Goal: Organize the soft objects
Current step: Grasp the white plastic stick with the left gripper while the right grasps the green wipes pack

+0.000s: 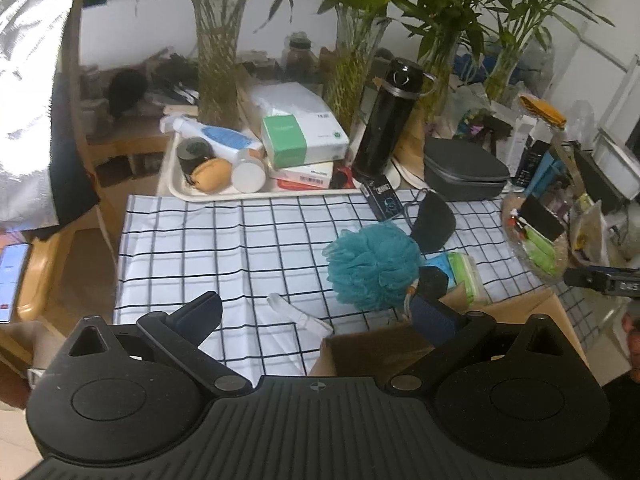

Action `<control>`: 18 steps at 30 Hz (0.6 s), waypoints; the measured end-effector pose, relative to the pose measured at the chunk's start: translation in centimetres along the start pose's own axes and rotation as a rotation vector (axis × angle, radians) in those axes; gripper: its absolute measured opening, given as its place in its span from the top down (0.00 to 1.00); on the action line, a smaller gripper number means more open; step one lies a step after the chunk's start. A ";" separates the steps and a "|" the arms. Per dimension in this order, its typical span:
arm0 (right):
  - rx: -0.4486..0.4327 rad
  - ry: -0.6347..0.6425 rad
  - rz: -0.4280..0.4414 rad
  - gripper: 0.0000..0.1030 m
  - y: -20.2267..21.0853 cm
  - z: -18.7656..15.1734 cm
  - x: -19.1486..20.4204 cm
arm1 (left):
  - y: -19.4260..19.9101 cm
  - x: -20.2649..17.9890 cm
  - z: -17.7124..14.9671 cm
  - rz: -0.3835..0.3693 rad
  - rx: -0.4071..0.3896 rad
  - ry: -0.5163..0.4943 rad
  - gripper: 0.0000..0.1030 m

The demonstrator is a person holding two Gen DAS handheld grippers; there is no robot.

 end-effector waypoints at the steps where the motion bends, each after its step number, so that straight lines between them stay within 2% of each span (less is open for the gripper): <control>1: 0.001 -0.008 -0.003 0.00 -0.6 0.2 -0.3 | -0.4 0.3 0.3 -0.014 0.006 0.008 0.00; 3: 0.003 -0.030 -0.005 0.00 -2.0 0.7 -1.0 | -1.2 0.9 0.9 -0.043 0.010 0.023 0.00; 9: 0.058 -0.080 0.036 0.00 -6.5 1.6 -2.4 | -4.0 2.6 2.7 -0.062 0.013 0.064 0.00; 18: 0.165 -0.023 0.123 0.00 -11.8 2.3 -1.8 | -10.3 5.3 3.4 -0.102 0.093 0.149 0.00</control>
Point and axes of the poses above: each gripper's, at about its wrist camera, not at the fingertips, and y roughly against the way its jaws point, x to its left, z to its top, the point moved 3 cm from there along -y, roughly the way its jaws point, and after that the axes turned 2 degrees about x, right-handed, at the moved point
